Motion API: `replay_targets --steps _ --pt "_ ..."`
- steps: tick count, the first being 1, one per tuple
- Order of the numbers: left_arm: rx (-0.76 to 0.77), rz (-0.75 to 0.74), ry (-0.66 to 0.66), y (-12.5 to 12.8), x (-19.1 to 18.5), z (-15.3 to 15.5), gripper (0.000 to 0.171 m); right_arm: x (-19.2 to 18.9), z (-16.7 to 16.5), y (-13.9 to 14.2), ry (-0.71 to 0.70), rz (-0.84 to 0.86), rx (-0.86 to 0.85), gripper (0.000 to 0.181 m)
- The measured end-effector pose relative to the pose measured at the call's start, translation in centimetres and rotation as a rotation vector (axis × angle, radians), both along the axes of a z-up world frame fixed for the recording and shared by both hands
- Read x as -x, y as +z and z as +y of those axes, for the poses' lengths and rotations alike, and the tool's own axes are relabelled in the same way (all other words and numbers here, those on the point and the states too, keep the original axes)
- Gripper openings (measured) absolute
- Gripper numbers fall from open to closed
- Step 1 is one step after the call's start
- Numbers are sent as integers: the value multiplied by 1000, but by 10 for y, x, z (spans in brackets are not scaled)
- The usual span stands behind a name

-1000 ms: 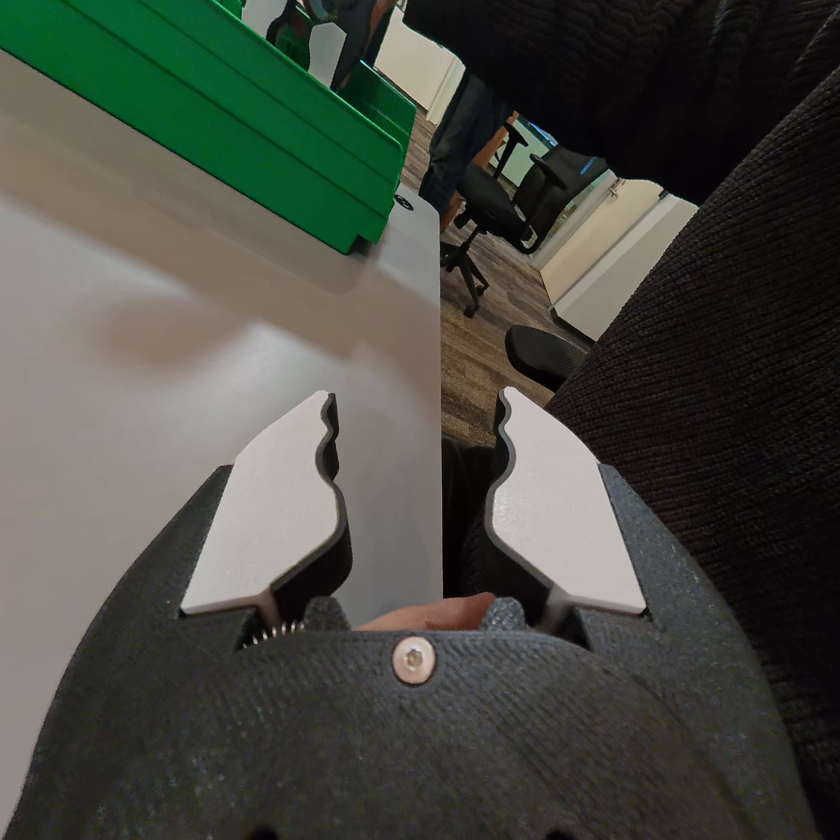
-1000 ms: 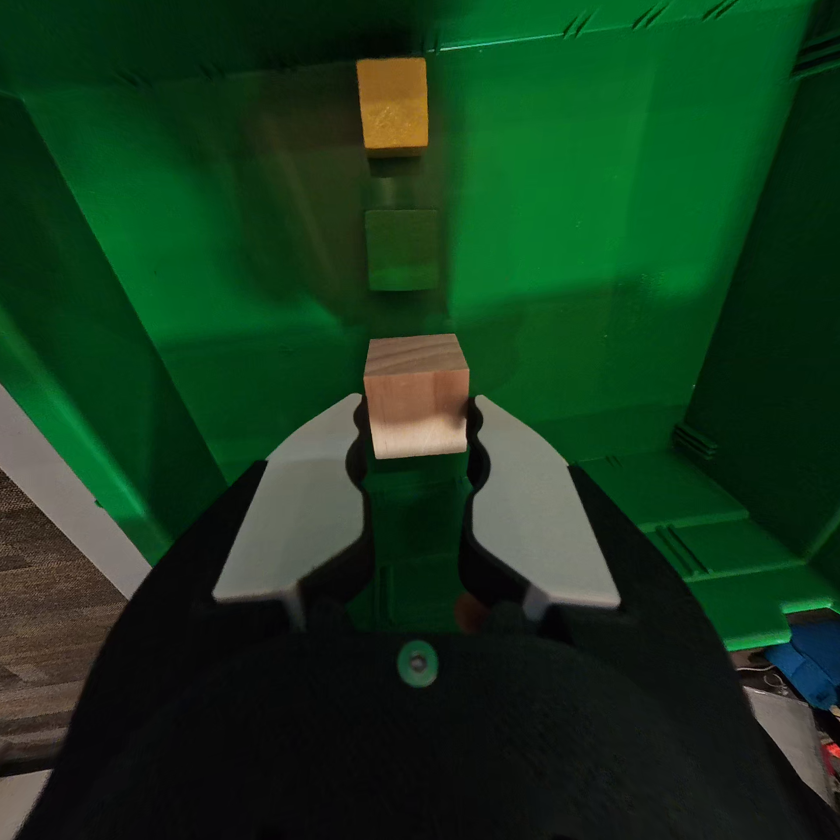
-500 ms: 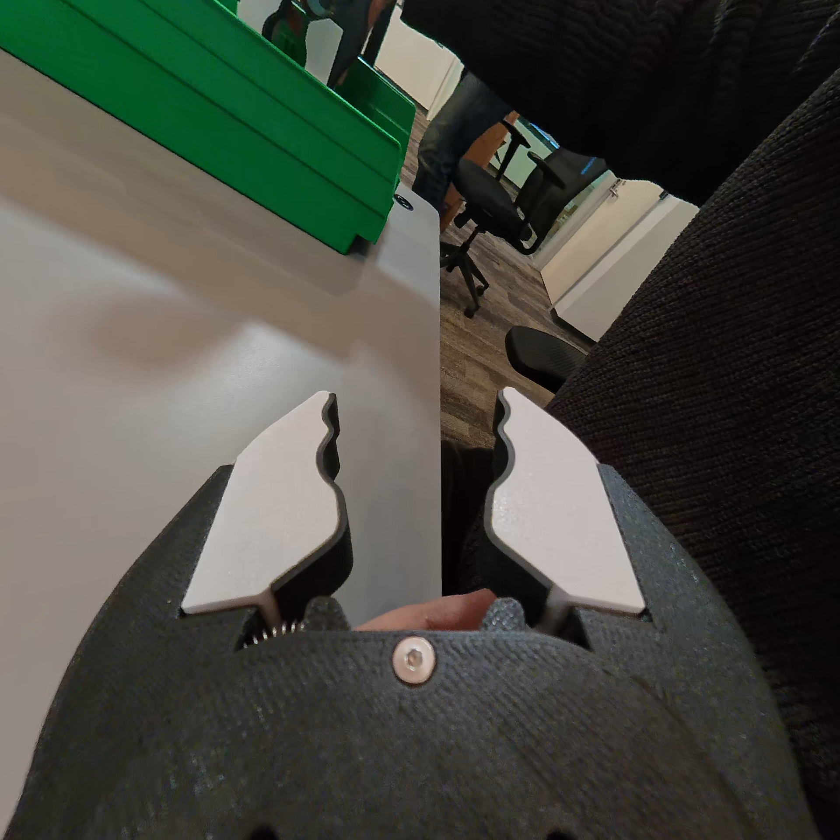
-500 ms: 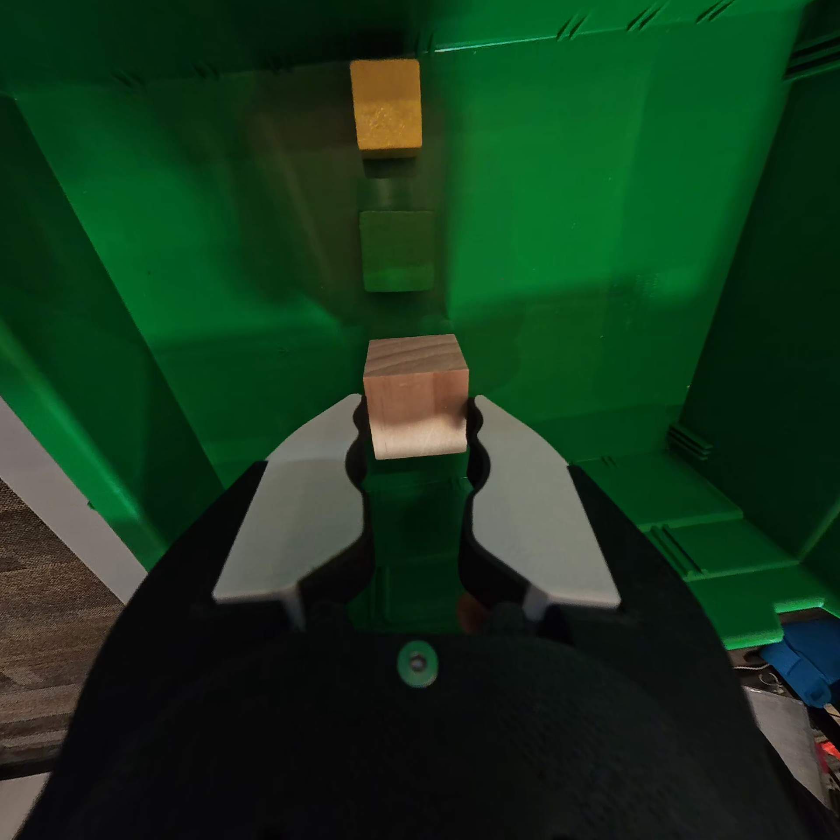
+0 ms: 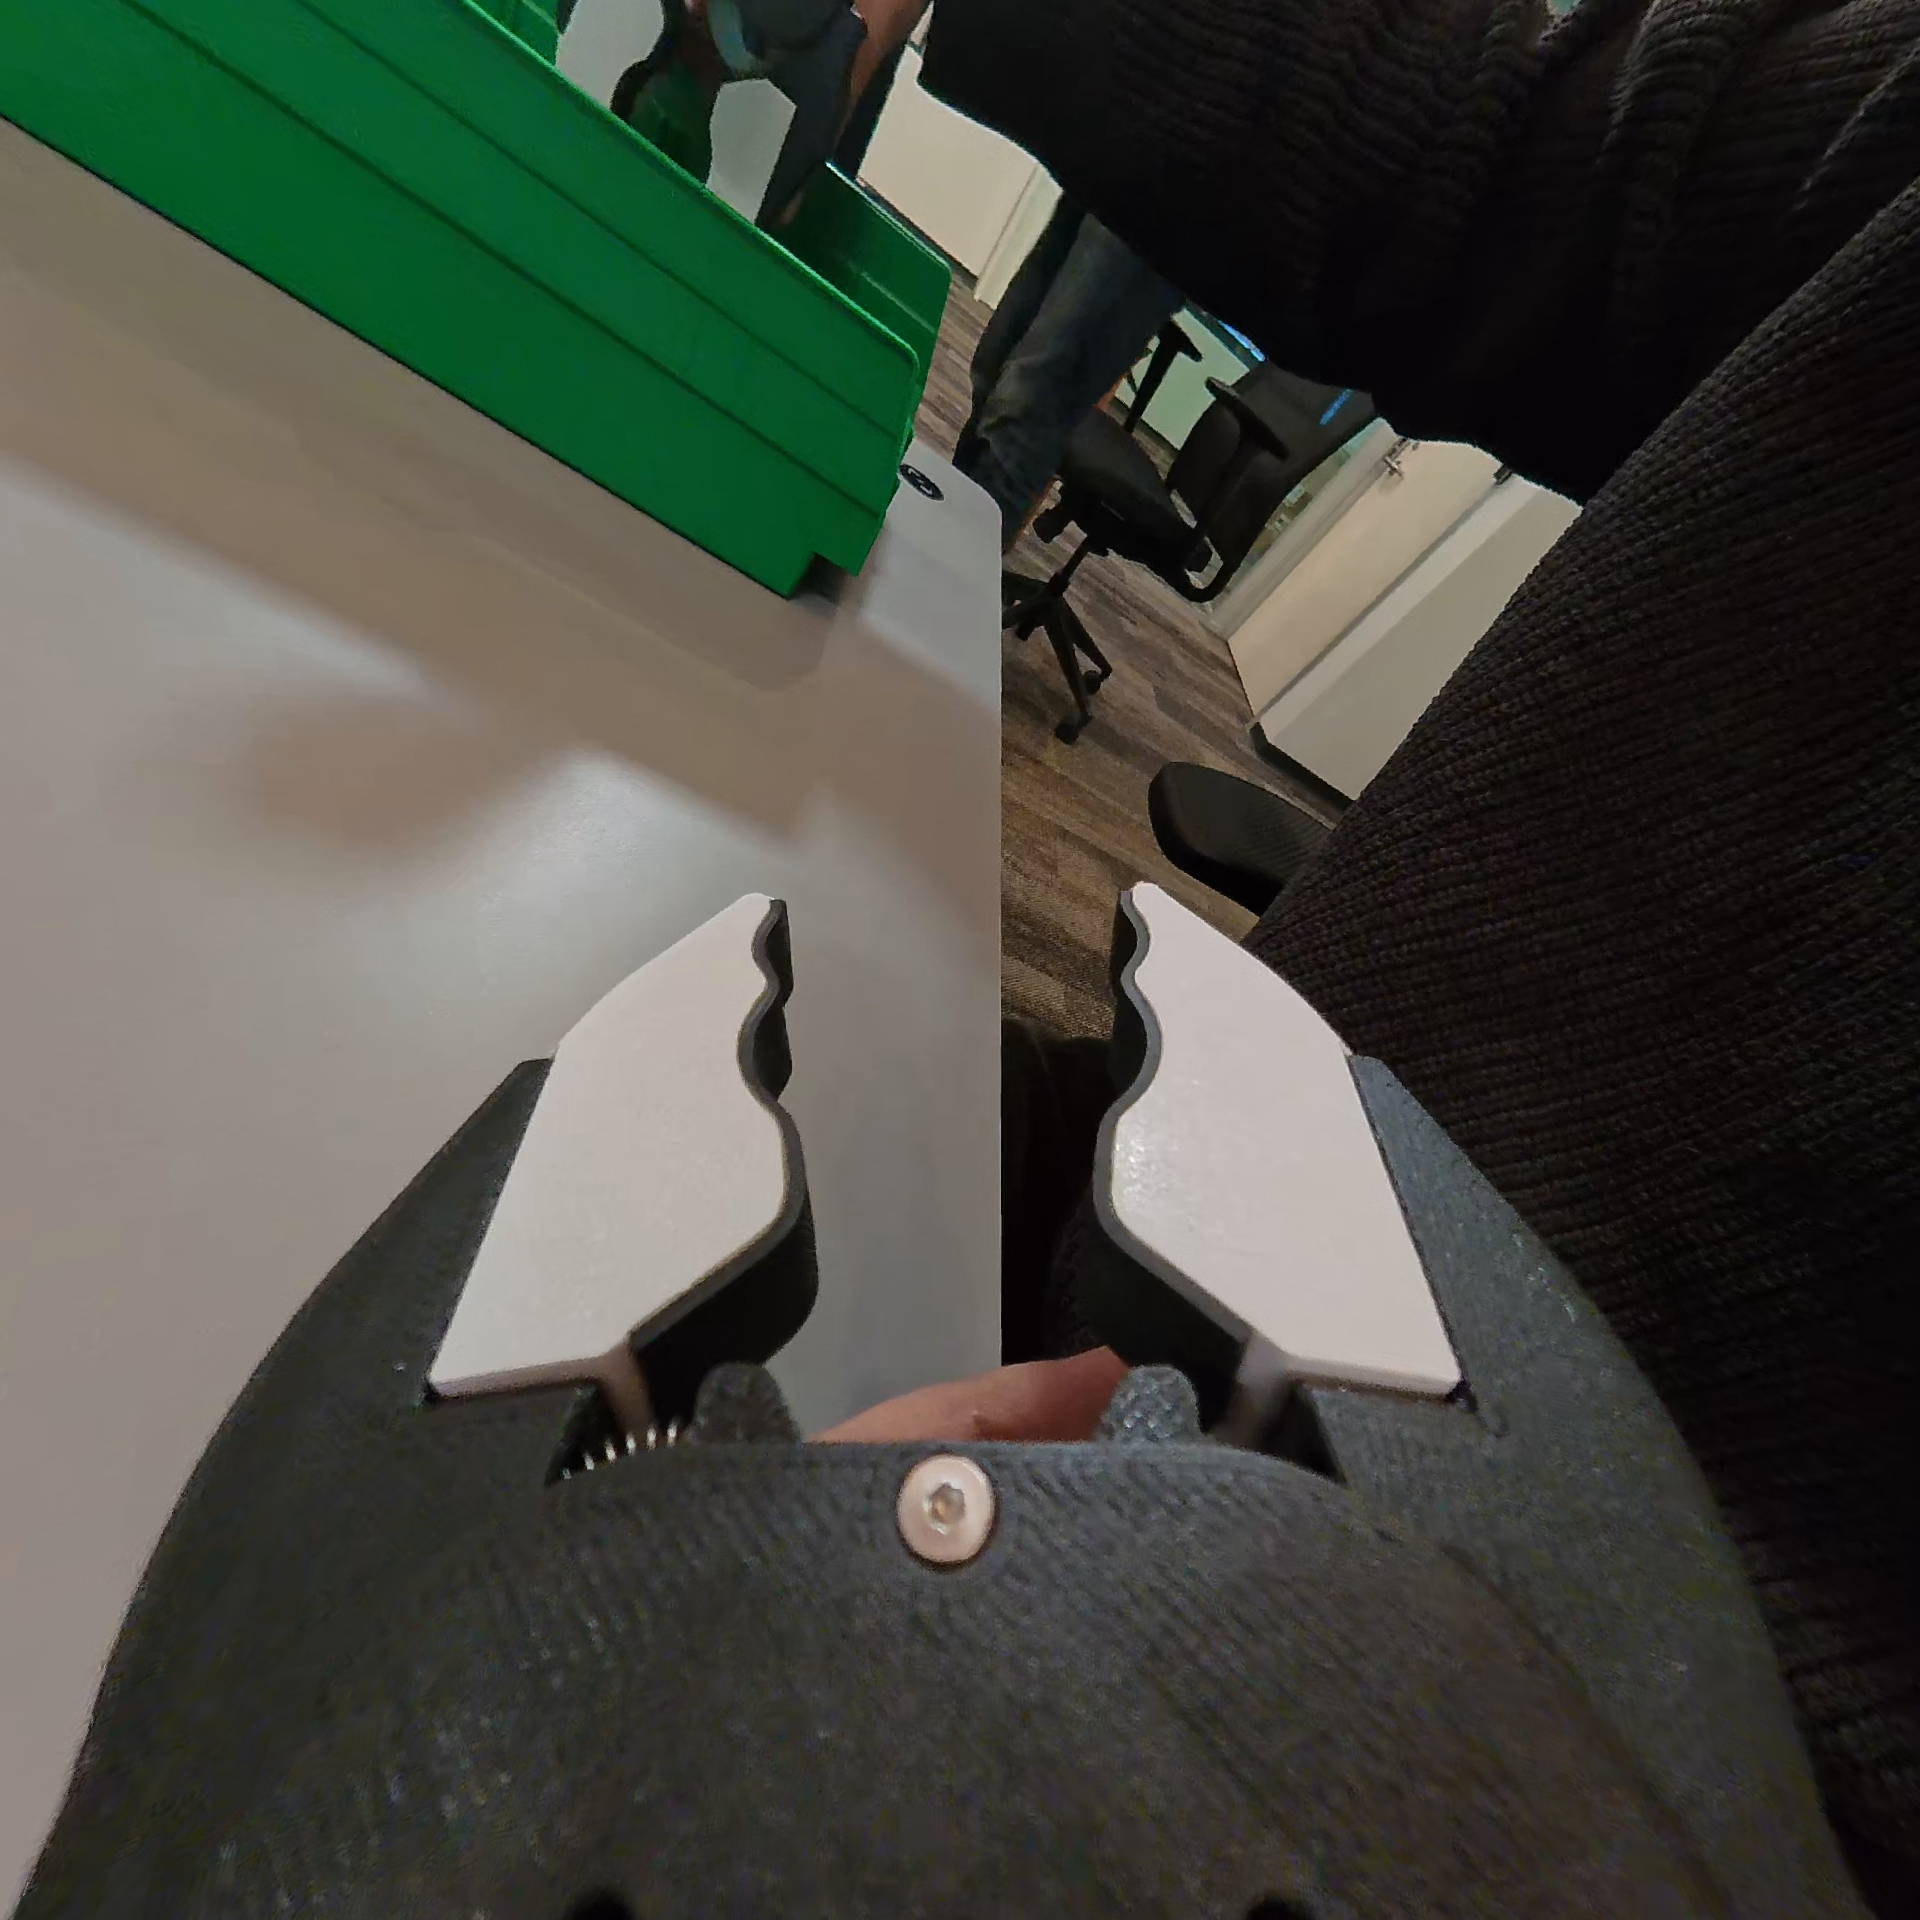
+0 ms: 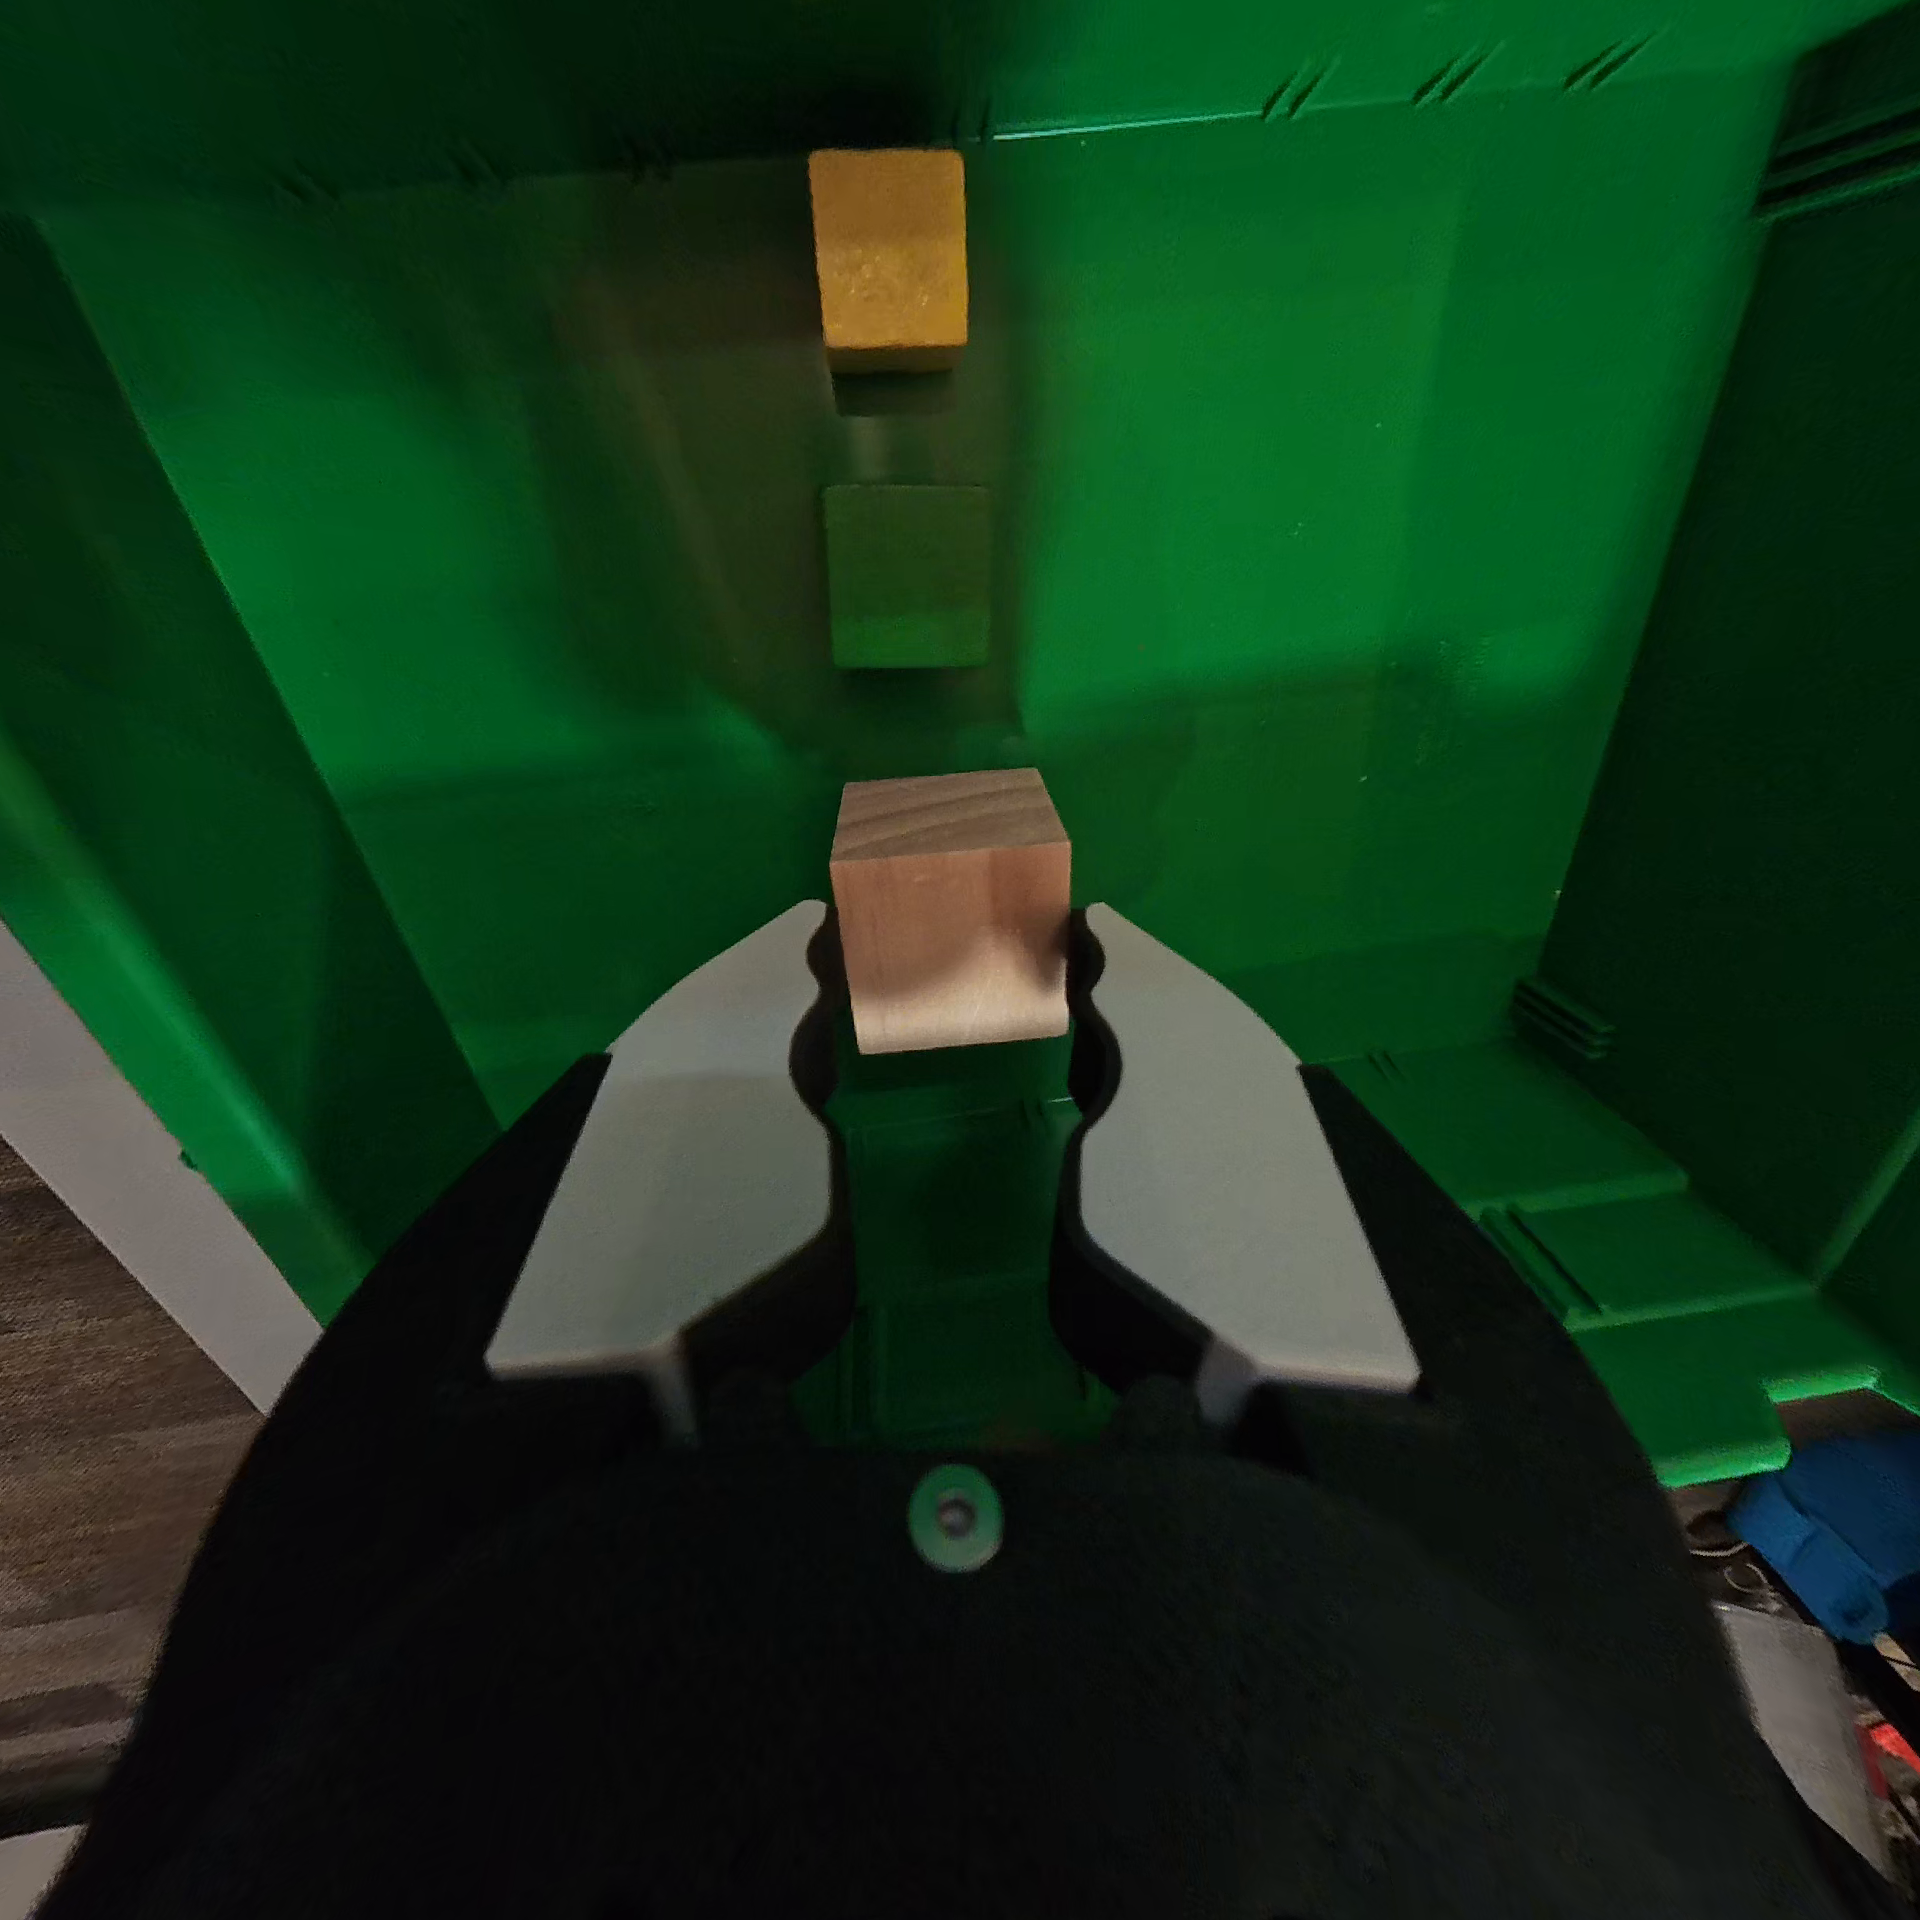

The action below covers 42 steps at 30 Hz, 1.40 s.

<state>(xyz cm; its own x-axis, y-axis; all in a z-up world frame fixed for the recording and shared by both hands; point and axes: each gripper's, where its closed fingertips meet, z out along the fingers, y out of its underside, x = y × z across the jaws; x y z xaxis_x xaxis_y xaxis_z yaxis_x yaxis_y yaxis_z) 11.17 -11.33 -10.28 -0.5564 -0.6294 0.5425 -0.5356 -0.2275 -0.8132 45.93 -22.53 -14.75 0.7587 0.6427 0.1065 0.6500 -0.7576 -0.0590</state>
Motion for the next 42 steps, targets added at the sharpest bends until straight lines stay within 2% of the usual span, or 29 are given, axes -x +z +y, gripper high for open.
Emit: replay_targets --steps 12,20,27,36,42 --pt "71 -13 45 9 -5 9 61 1 2 2 3 -15 -12 43" --pt "93 -15 52 12 -6 11 61 10 4 10 -28 36 -21 49" --pt "101 -14 50 11 -6 11 61 29 24 20 -2 60 -103 48" --pt "97 -17 51 12 -4 11 61 40 35 -3 53 41 -63 44" --pt "107 -12 55 11 -4 14 61 38 36 -10 61 35 -42 32"
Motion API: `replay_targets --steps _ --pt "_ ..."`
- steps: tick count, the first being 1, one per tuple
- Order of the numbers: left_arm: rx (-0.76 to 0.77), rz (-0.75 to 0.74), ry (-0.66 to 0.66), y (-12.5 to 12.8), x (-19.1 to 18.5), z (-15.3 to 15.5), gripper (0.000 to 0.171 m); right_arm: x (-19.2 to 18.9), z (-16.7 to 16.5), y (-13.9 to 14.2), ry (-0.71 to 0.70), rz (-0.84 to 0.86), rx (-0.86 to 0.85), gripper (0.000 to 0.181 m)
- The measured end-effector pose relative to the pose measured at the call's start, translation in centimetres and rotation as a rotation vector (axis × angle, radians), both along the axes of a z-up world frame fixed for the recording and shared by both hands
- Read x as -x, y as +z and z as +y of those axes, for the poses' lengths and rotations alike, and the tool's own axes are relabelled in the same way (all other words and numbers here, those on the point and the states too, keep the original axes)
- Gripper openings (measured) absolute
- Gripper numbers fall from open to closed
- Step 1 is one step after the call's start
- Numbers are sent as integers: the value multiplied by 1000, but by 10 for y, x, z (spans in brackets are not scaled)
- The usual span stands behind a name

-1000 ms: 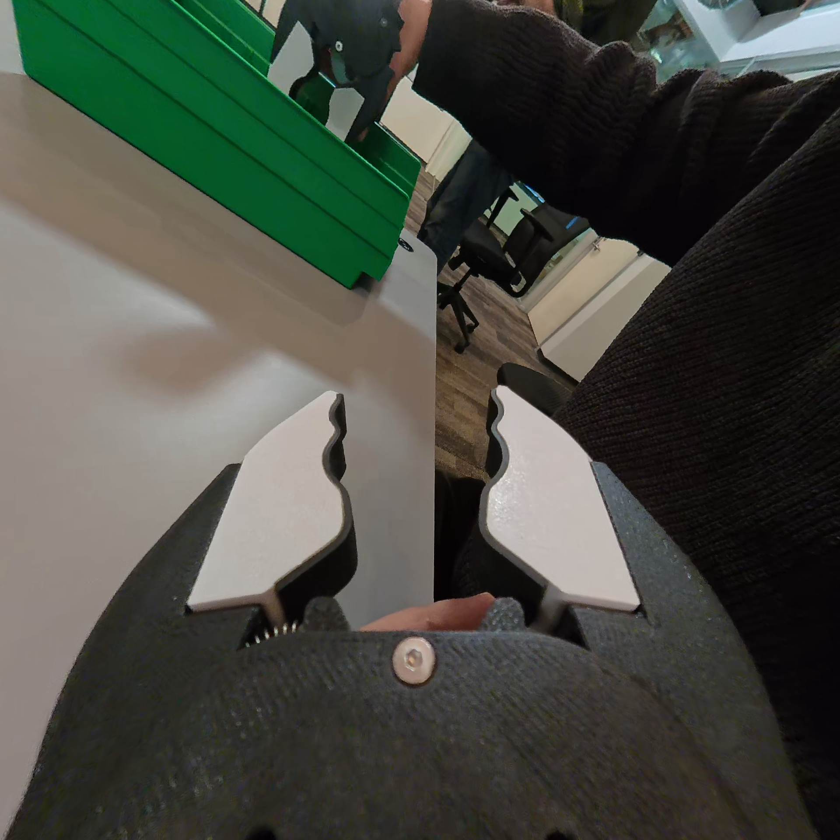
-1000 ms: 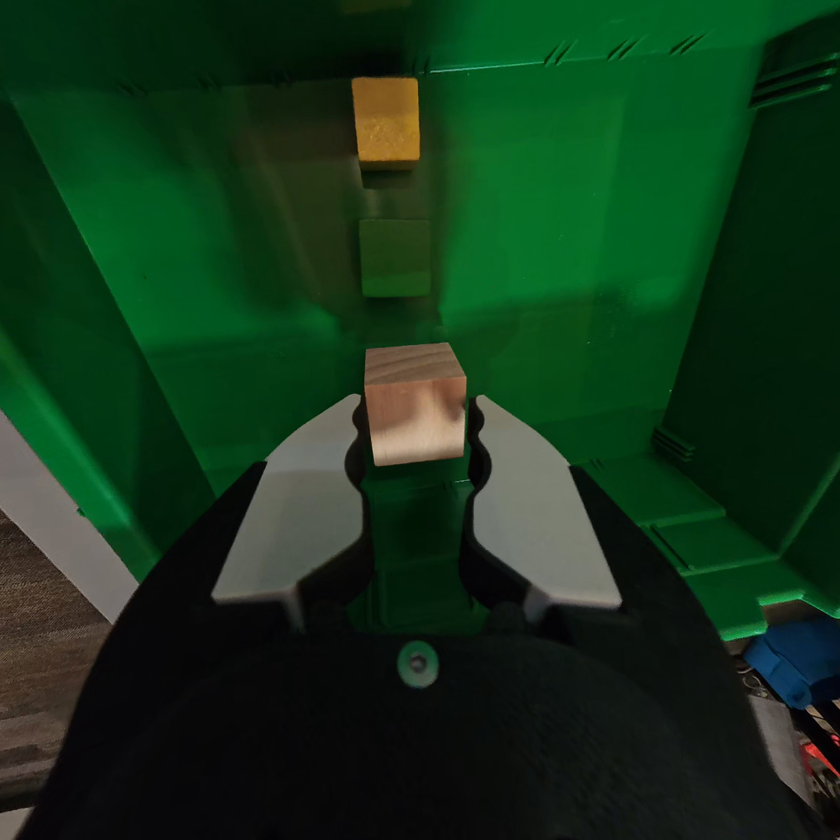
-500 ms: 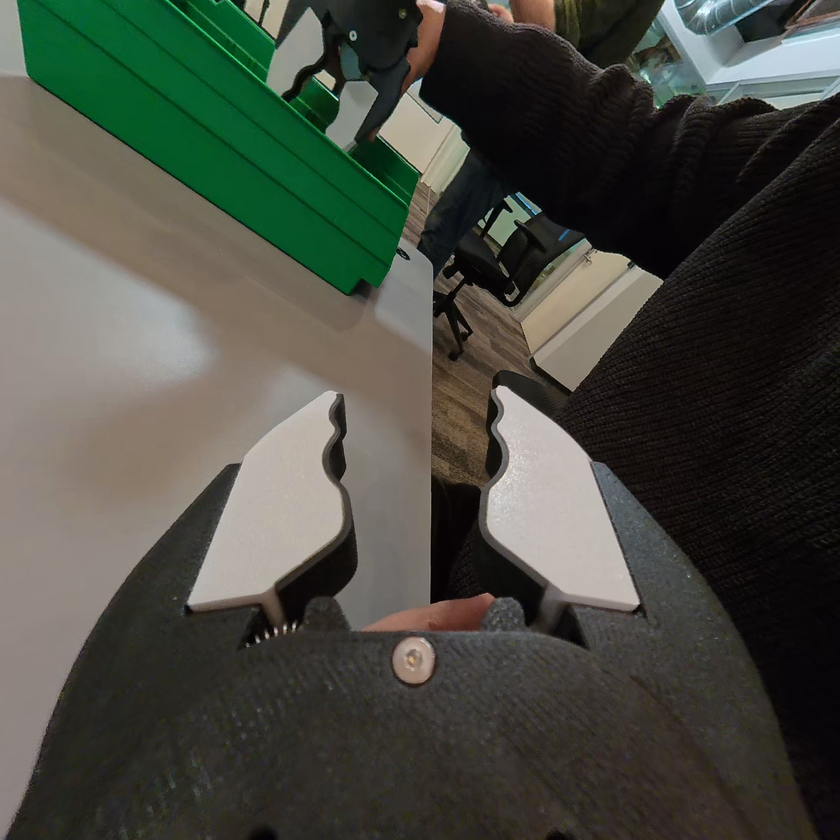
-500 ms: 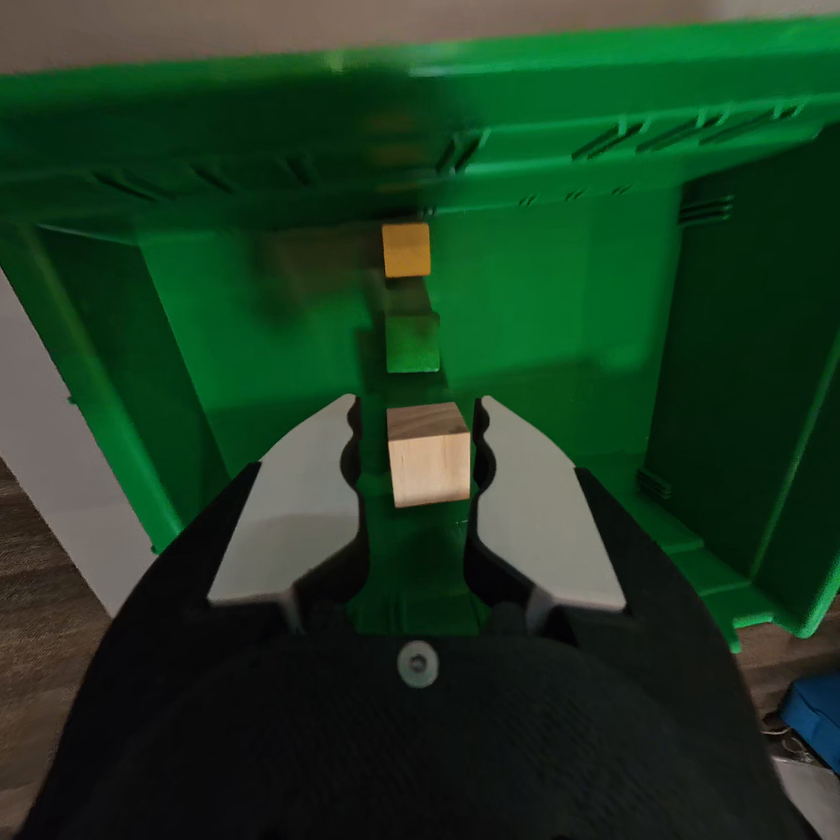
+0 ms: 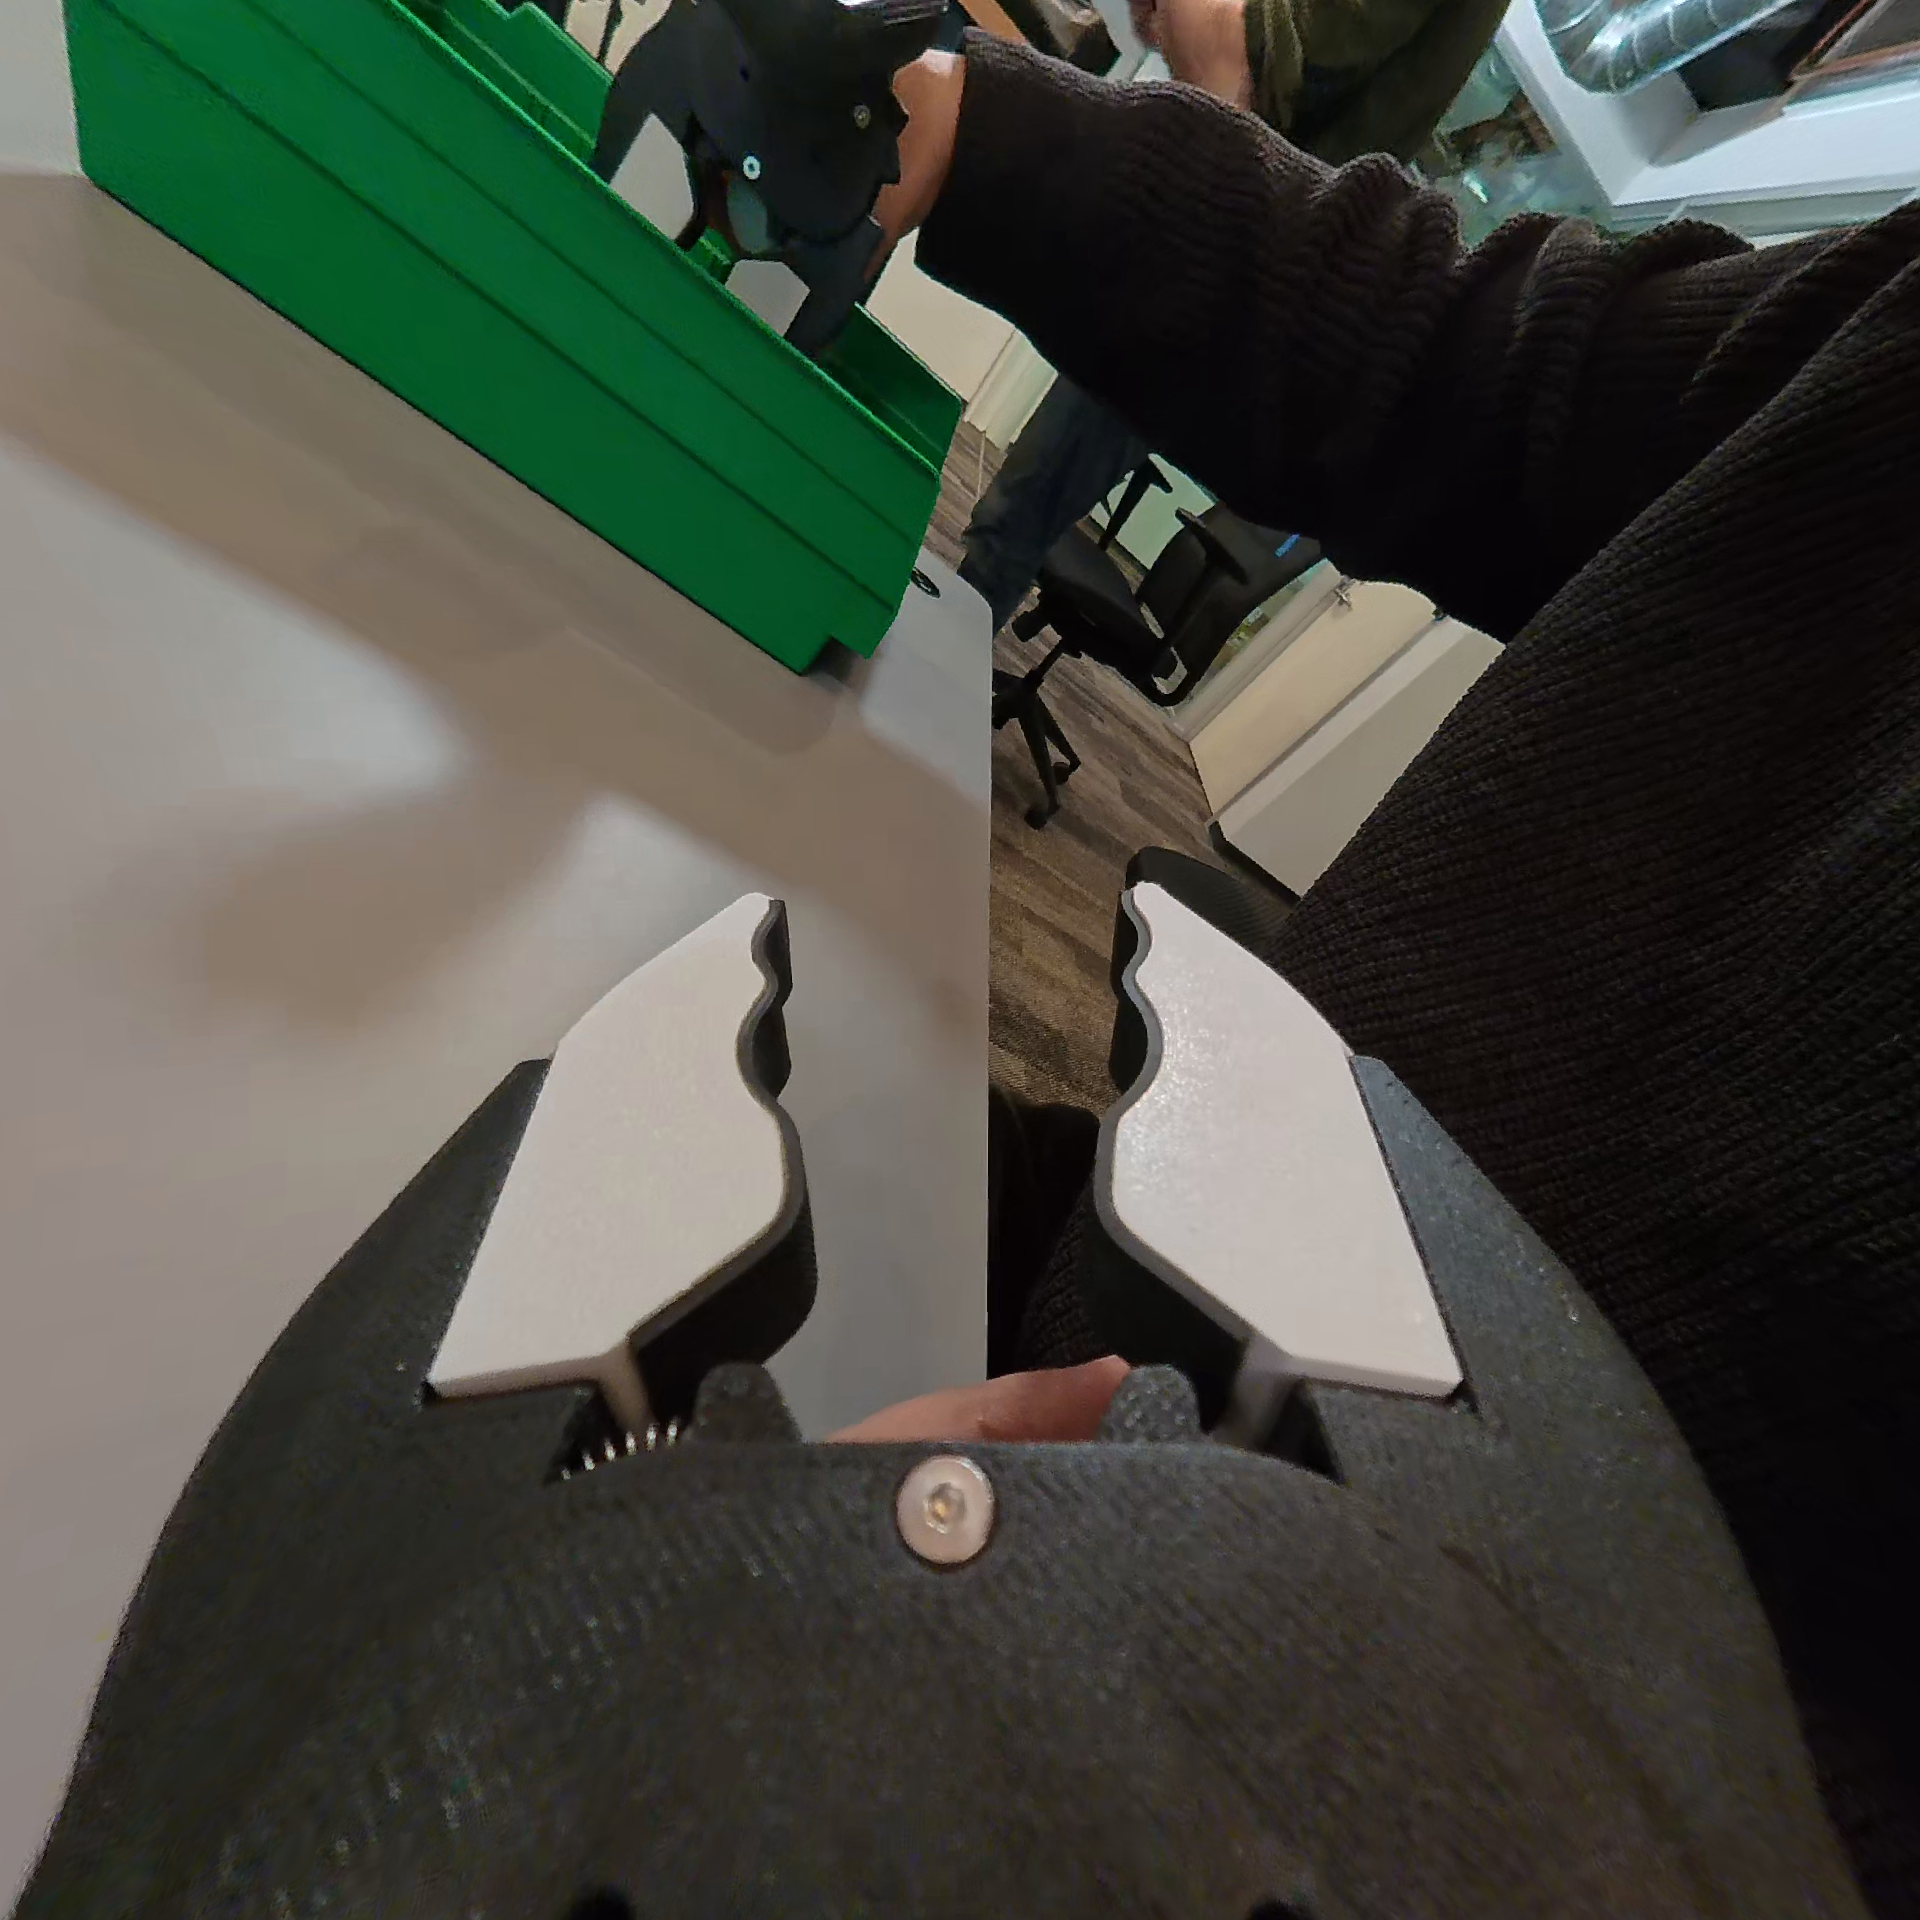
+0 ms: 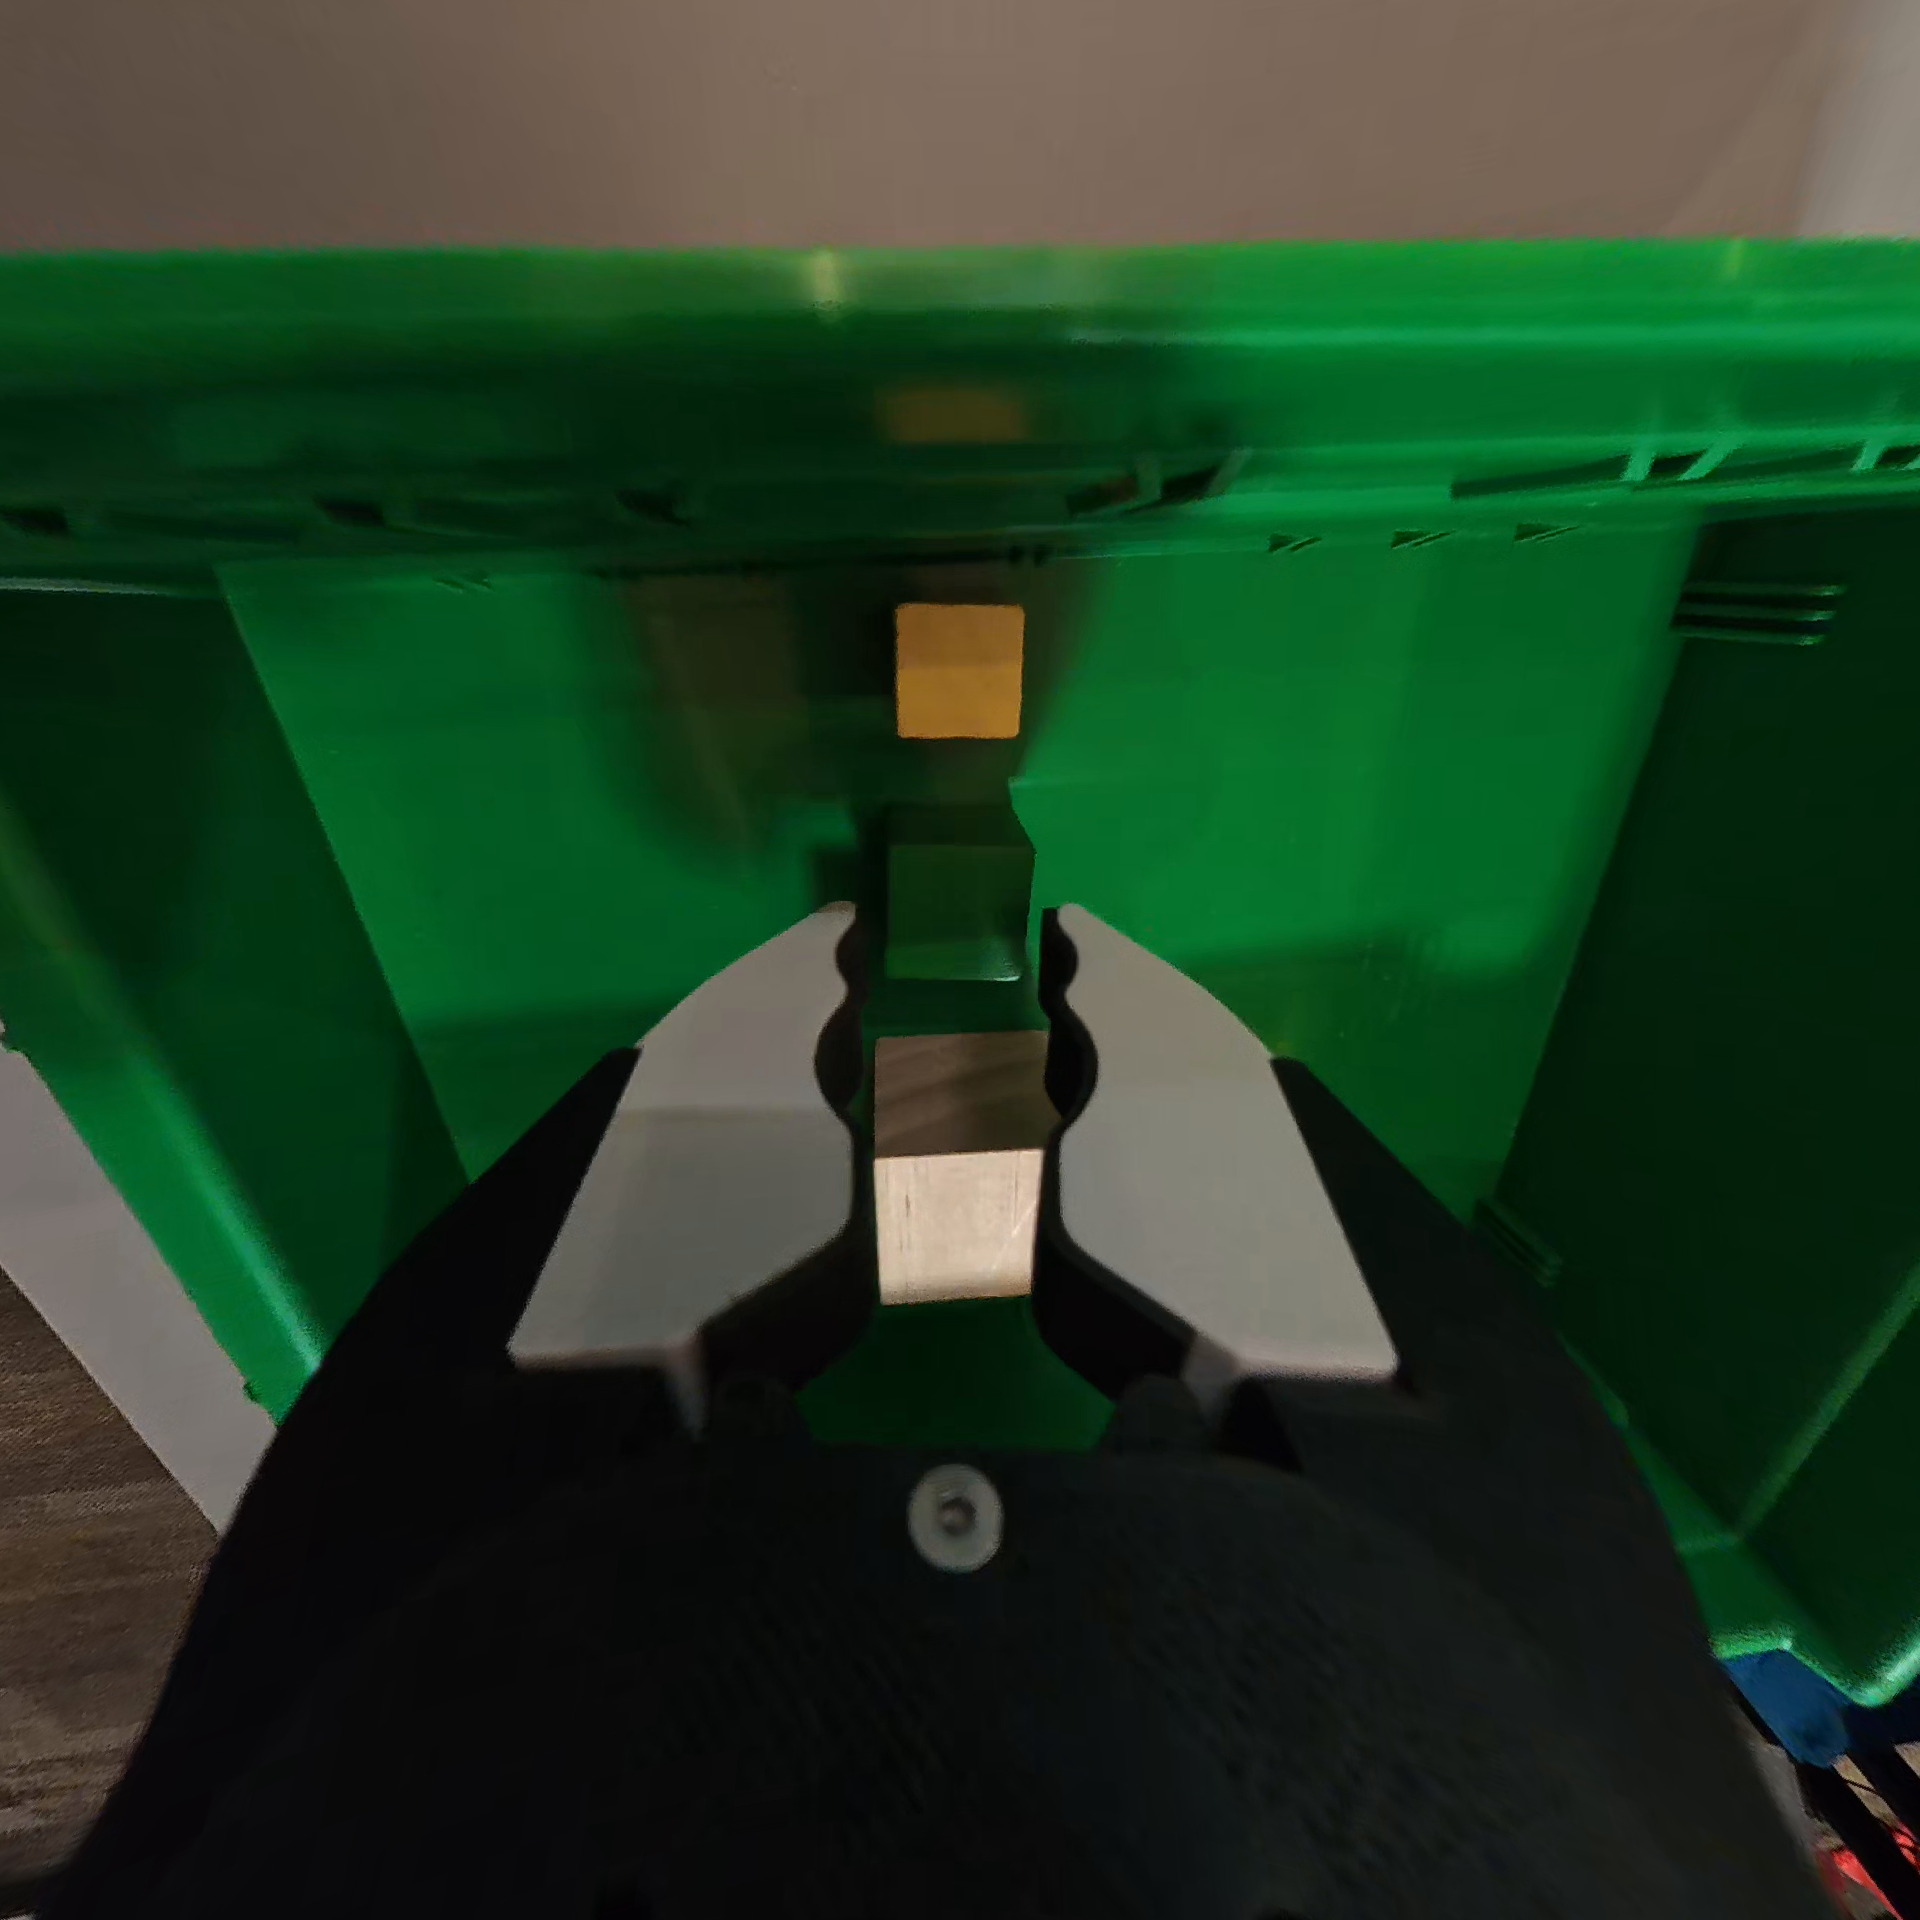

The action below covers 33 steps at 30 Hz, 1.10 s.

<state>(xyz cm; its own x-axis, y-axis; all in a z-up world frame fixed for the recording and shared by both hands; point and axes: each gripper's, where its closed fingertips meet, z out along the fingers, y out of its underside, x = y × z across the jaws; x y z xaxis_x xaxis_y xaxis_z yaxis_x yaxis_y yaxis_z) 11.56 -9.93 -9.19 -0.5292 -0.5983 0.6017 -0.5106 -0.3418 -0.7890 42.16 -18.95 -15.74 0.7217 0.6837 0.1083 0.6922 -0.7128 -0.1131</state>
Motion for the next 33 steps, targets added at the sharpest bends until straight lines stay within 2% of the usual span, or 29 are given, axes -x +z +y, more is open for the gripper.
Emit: replay_targets --steps 8,12,17,22,28,31,33 --pt "4 3 4 -1 -1 1 61 0 1 -1 14 4 -1 27" --pt "6 5 4 -1 -1 1 61 0 0 1 7 0 0 31" --pt "2 3 5 0 0 1 61 -7 -7 18 -32 -22 -25 44" --pt "17 6 5 0 -1 2 60 -29 -28 34 -78 -74 -35 48" --pt "16 7 -2 0 -1 -2 60 -35 -37 23 -131 -41 -6 59" --pt "12 3 -2 2 -1 -2 60 -35 -35 15 -113 -58 12 58" --pt "16 3 -1 3 -1 -1 60 -35 -33 12 -97 -67 16 52"
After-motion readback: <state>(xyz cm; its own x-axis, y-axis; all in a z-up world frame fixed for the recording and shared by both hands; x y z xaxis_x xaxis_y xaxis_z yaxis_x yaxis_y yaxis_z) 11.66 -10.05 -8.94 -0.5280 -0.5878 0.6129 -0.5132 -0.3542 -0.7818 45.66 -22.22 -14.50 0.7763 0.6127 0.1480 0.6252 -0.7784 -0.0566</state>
